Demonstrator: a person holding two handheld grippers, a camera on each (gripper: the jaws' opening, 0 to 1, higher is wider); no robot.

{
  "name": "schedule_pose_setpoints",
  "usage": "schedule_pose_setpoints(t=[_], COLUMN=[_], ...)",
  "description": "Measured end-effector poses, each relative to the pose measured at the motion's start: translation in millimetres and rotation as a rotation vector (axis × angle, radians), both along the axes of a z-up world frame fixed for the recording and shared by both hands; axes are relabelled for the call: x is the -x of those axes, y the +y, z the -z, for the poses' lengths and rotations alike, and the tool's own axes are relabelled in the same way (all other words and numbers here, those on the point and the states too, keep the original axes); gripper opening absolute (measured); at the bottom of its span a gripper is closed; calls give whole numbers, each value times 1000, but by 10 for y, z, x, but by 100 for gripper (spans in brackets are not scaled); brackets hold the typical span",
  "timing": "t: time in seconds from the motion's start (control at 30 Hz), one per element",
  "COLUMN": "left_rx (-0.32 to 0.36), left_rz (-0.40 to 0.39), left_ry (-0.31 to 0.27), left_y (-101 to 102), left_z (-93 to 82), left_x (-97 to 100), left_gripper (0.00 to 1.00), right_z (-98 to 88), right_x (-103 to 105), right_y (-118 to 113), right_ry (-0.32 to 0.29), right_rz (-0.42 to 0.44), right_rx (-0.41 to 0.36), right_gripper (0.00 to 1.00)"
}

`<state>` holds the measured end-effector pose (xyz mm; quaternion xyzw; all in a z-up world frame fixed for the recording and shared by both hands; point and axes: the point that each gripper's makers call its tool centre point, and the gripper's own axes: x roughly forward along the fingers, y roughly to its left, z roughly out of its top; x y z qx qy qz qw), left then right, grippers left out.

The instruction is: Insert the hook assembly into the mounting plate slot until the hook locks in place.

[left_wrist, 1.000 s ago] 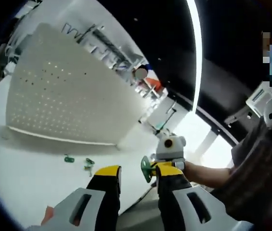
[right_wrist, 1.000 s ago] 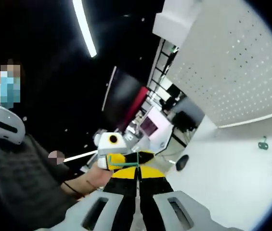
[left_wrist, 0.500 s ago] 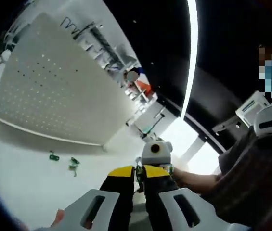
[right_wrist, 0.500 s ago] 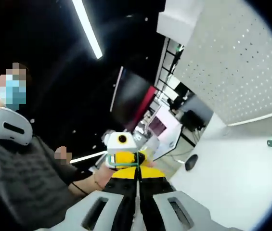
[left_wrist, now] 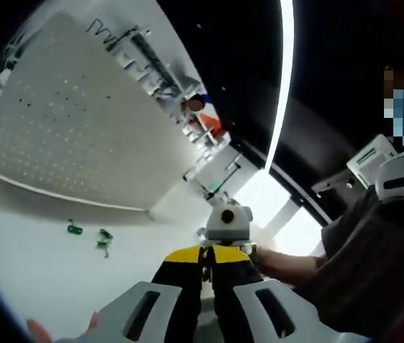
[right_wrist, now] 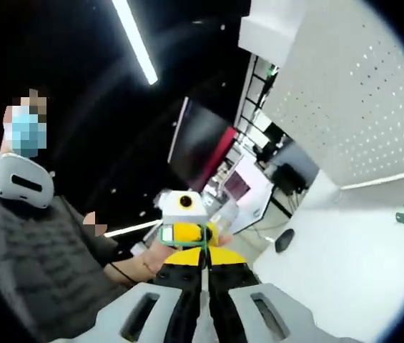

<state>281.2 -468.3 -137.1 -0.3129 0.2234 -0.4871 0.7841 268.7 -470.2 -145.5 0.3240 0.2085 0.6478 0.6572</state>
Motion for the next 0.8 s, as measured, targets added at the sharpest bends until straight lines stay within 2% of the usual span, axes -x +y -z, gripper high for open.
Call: schedule_pose_setpoints(t=[0.13, 0.4, 0.8], left_rx=[-42, -71, -107], left_rz=[-2, 2, -28], left_ry=[-18, -9, 3], left_y=[-19, -36, 14], left_z=[30, 85, 152], left_x=[-23, -41, -113], left_gripper=[3, 3, 2], right_z=[41, 93, 175], right_x=[-32, -36, -114], right_y=[-11, -1, -46], right_ry=[-29, -77, -102], right_rz=[10, 19, 48], right_rx=[36, 104, 162], right_gripper=[2, 3, 5])
